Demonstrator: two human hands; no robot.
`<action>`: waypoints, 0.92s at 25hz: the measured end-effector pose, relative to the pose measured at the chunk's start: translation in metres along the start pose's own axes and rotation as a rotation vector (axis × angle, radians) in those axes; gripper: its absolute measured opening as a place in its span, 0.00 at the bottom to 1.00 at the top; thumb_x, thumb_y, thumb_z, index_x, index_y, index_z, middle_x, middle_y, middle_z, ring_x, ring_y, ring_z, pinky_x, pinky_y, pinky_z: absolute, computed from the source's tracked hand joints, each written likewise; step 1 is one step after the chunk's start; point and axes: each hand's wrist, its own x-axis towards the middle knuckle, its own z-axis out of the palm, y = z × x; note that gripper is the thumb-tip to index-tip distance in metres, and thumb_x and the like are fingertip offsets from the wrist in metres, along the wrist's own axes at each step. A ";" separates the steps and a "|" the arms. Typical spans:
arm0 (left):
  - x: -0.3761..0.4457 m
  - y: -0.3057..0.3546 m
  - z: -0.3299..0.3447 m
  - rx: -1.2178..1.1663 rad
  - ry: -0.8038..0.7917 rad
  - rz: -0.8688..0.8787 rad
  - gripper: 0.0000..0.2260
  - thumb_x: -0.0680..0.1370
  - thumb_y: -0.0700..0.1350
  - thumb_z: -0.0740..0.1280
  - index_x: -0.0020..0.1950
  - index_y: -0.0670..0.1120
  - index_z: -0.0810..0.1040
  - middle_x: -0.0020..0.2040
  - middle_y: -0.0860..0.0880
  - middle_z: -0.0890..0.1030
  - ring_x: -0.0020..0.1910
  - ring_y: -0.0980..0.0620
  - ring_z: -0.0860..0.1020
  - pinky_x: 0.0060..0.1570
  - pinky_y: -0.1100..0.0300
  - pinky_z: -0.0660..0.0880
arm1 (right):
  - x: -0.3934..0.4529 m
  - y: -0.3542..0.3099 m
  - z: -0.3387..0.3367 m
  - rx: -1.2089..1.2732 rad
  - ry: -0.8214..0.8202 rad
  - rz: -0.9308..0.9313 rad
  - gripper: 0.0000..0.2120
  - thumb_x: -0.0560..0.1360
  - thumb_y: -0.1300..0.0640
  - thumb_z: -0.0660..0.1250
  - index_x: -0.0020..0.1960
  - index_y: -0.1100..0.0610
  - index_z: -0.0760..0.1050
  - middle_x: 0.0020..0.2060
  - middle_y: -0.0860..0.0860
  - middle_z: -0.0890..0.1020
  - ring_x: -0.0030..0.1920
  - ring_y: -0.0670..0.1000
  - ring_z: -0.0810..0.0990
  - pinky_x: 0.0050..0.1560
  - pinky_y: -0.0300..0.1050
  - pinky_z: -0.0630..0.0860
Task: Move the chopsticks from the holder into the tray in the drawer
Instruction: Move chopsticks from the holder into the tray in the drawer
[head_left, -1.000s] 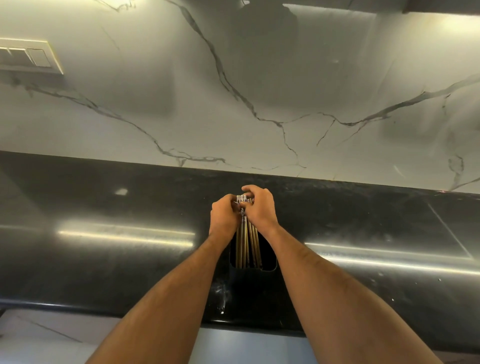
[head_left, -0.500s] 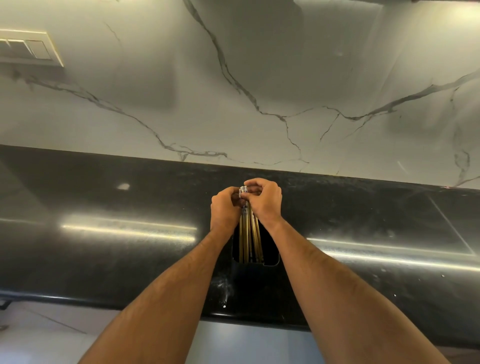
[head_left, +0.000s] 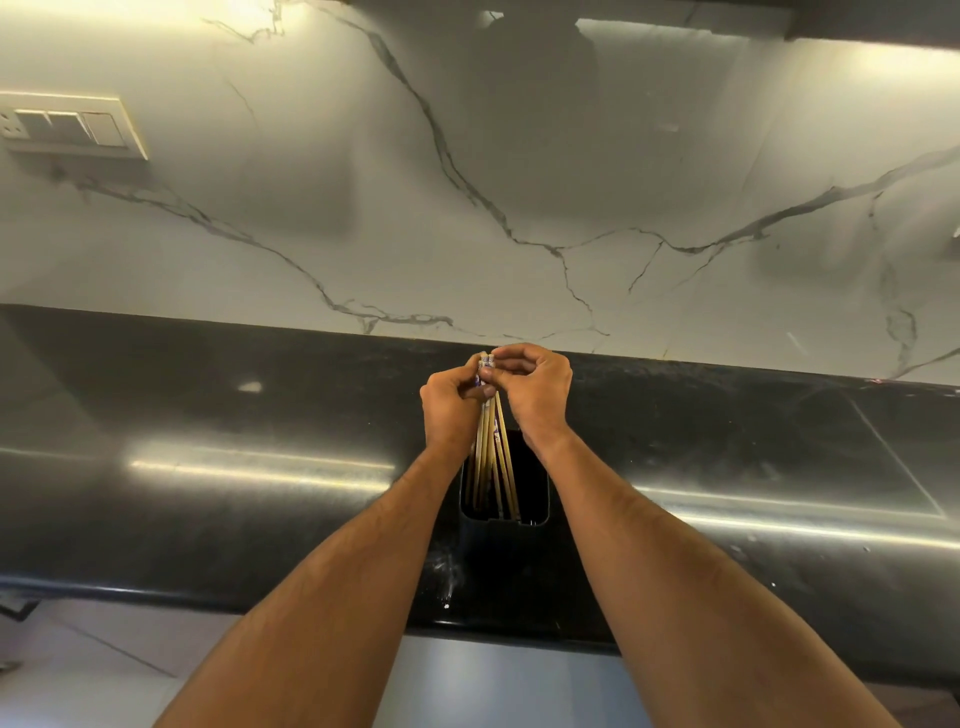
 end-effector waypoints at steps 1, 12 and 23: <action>0.000 0.005 0.000 0.003 0.012 0.020 0.12 0.74 0.32 0.73 0.56 0.42 0.85 0.45 0.48 0.87 0.49 0.51 0.85 0.52 0.57 0.82 | 0.000 -0.005 0.000 0.026 -0.003 0.004 0.11 0.68 0.69 0.79 0.49 0.63 0.84 0.40 0.55 0.87 0.42 0.52 0.88 0.47 0.54 0.86; -0.018 0.040 0.003 0.095 0.143 0.051 0.12 0.75 0.31 0.69 0.45 0.50 0.82 0.38 0.50 0.84 0.38 0.53 0.82 0.40 0.57 0.81 | -0.014 -0.030 -0.004 0.012 -0.036 -0.006 0.11 0.70 0.71 0.76 0.51 0.63 0.85 0.42 0.55 0.88 0.44 0.50 0.88 0.48 0.48 0.85; -0.023 0.025 0.004 0.142 0.178 -0.046 0.11 0.76 0.33 0.70 0.39 0.48 0.82 0.32 0.51 0.81 0.30 0.63 0.75 0.31 0.67 0.76 | -0.025 -0.018 -0.007 -0.108 -0.074 0.006 0.18 0.73 0.70 0.74 0.61 0.61 0.82 0.49 0.53 0.86 0.48 0.47 0.86 0.53 0.41 0.83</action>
